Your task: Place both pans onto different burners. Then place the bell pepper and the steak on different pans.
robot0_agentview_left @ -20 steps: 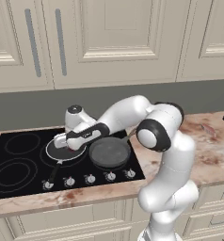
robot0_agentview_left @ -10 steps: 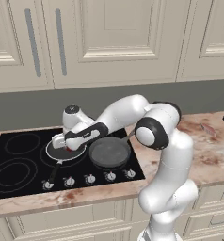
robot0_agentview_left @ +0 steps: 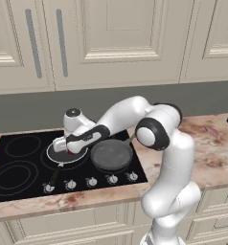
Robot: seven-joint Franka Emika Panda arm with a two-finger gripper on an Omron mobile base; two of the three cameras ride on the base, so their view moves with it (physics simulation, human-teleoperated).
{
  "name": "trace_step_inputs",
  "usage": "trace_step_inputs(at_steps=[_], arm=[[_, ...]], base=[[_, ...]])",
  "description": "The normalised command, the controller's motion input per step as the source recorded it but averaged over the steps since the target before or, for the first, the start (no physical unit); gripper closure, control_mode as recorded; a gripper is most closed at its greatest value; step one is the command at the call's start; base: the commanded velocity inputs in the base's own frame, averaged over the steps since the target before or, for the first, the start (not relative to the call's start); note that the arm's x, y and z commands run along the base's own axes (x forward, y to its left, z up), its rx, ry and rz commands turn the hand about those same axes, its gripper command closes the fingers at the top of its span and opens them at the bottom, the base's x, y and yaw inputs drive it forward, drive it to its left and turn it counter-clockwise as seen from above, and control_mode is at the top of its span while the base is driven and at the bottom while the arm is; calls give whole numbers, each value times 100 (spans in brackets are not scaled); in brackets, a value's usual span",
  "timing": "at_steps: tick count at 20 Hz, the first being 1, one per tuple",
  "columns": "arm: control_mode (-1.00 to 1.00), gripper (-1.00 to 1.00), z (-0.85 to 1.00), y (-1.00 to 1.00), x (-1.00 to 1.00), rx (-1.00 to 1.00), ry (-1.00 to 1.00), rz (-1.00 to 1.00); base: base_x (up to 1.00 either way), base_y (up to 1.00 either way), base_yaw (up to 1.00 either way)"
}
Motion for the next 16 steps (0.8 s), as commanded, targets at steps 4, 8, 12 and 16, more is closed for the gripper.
trace_step_inputs(at_steps=[4,8,12,16], arm=[[-100,100,-9,0,7,0,0,0],[-100,100,-6,0,6,0,0,0],[-100,100,-6,1,1,0,0,1],[-100,100,-8,0,2,0,0,0]], base=[[0,0,0],[0,0,0],[0,0,0],[0,0,0]])
